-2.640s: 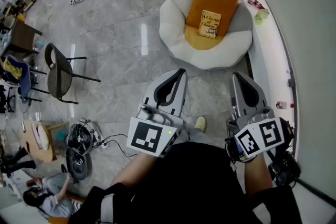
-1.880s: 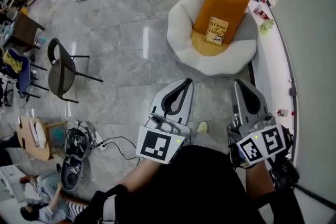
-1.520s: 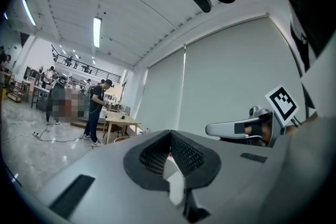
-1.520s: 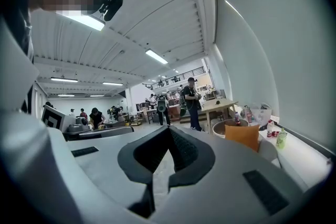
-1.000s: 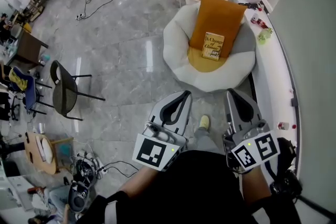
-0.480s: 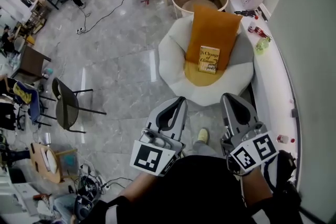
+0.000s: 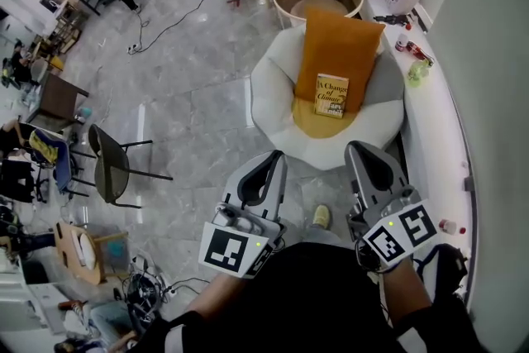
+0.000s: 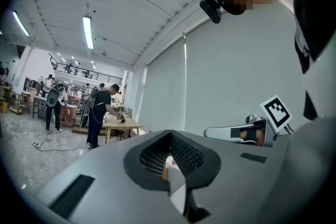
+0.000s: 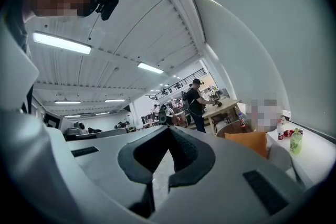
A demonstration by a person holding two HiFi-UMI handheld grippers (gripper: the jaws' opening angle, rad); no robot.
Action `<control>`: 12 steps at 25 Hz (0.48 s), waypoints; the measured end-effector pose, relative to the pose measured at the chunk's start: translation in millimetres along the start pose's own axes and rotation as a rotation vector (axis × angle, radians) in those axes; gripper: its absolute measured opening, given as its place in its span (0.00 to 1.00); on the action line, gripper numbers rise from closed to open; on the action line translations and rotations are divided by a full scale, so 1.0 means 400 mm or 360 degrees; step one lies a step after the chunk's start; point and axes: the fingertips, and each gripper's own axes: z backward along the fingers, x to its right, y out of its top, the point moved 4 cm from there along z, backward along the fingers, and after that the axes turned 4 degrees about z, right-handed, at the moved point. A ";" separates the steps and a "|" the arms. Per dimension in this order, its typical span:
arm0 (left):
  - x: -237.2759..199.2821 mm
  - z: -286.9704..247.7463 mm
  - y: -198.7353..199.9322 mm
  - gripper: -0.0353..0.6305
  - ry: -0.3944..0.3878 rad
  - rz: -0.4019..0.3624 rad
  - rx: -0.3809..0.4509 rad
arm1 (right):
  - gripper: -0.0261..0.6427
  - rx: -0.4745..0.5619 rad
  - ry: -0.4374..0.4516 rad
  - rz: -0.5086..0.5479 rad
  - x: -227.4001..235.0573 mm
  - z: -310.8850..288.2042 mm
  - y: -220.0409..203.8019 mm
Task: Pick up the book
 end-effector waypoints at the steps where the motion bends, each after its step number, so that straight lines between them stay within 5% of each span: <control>1: 0.000 -0.005 0.002 0.06 0.0005 -0.0007 0.0001 | 0.05 0.0008 -0.0001 -0.0010 0.008 -0.002 0.002; 12: 0.007 -0.035 0.013 0.06 -0.0003 -0.0021 0.0019 | 0.05 0.0019 0.0001 -0.0012 0.038 -0.013 0.013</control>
